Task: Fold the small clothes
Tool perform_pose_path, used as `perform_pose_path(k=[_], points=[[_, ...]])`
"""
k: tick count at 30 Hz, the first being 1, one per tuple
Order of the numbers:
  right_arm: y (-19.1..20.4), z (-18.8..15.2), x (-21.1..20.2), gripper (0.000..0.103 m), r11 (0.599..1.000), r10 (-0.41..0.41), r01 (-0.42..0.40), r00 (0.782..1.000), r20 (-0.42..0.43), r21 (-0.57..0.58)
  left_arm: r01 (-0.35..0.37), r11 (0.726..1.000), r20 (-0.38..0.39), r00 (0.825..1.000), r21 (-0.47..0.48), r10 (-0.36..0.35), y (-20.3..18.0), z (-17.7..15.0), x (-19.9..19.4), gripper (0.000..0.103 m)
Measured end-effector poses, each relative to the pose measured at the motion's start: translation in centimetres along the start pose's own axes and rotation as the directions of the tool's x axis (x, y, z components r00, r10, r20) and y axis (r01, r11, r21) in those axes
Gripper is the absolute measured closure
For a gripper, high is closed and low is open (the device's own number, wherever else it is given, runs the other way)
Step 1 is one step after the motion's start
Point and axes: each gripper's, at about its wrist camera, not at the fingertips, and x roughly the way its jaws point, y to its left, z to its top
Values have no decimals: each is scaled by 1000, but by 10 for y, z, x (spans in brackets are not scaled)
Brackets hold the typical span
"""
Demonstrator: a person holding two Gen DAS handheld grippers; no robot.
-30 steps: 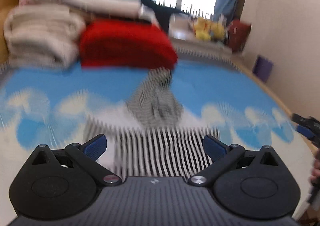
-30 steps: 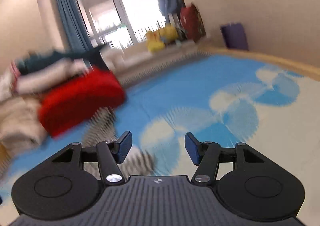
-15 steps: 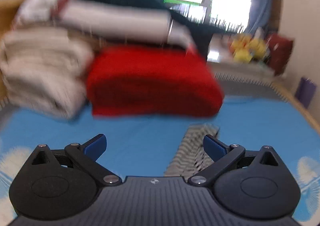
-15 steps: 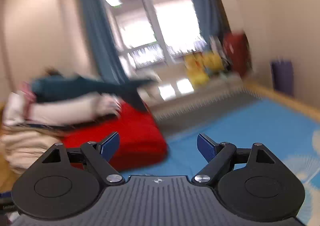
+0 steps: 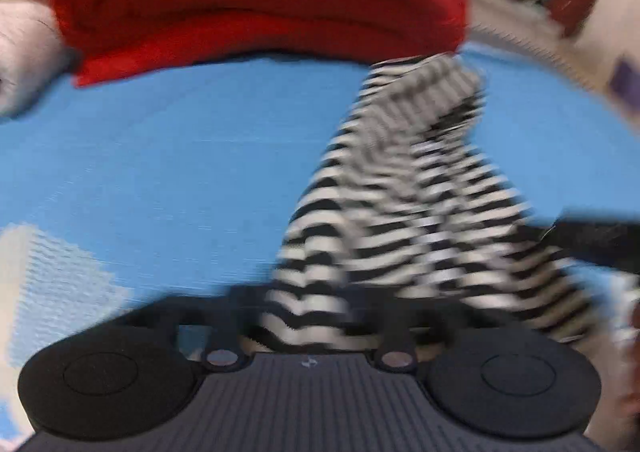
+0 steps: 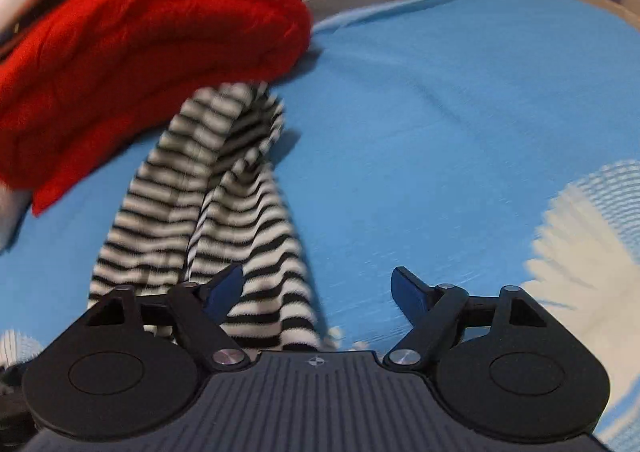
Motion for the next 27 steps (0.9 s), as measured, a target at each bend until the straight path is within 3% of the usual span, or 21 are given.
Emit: perform_pose_path(k=[1, 2, 4, 6, 9, 11, 13, 15, 16, 17, 19, 22, 25, 26, 27], points=[[1, -2, -2, 99, 999, 27, -27, 1000, -3, -23, 25, 1000, 8, 1000, -9, -25, 0, 2, -11, 97], [5, -5, -5, 102, 997, 56, -56, 998, -12, -50, 48, 999, 34, 998, 5, -48, 0, 1, -25, 97], [10, -7, -30, 102, 990, 95, -87, 994, 63, -109, 89, 994, 74, 993, 66, -94, 4, -3, -63, 97], [5, -12, -71, 102, 976, 173, -153, 977, 121, -157, 128, 986, 49, 990, 105, -134, 11, -17, -98, 97], [-17, -41, -145, 102, 940, 263, -226, 957, 118, -257, 151, 964, -36, 989, 219, -146, 18, -68, -151, 96], [-37, -69, -179, 102, 916, 290, -255, 954, 74, -308, 164, 945, -126, 983, 283, -133, 21, -115, -169, 87], [-56, -104, -196, 98, 894, 293, -286, 955, -33, -345, 181, 928, -203, 972, 326, -119, 25, -150, -178, 55], [-71, -128, -197, 71, 897, 248, -292, 954, -171, -331, 200, 911, -178, 974, 361, -143, 28, -158, -189, 43], [-79, -132, -196, 49, 913, 213, -265, 958, -190, -310, 199, 908, -132, 978, 368, -161, 29, -153, -197, 37], [-85, -129, -198, 46, 923, 207, -251, 963, -174, -293, 195, 913, -82, 981, 358, -177, 29, -143, -203, 32], [-92, -107, -204, 44, 938, 238, -246, 969, -64, -245, 197, 921, 12, 977, 336, -213, 23, -117, -207, 14], [-89, -59, -193, 39, 950, 289, -278, 956, 61, -145, 198, 904, 37, 973, 380, -229, -5, -90, -186, 11], [-75, -21, -152, 31, 962, 266, -263, 964, 27, -76, 202, 884, -21, 977, 422, -213, -34, -79, -152, 14], [-72, -12, -133, 27, 965, 255, -256, 967, -17, -50, 198, 876, -41, 979, 441, -201, -42, -78, -138, 21], [-68, -7, -112, 26, 970, 239, -242, 968, -74, -30, 197, 865, -62, 980, 461, -189, -47, -78, -125, 49]])
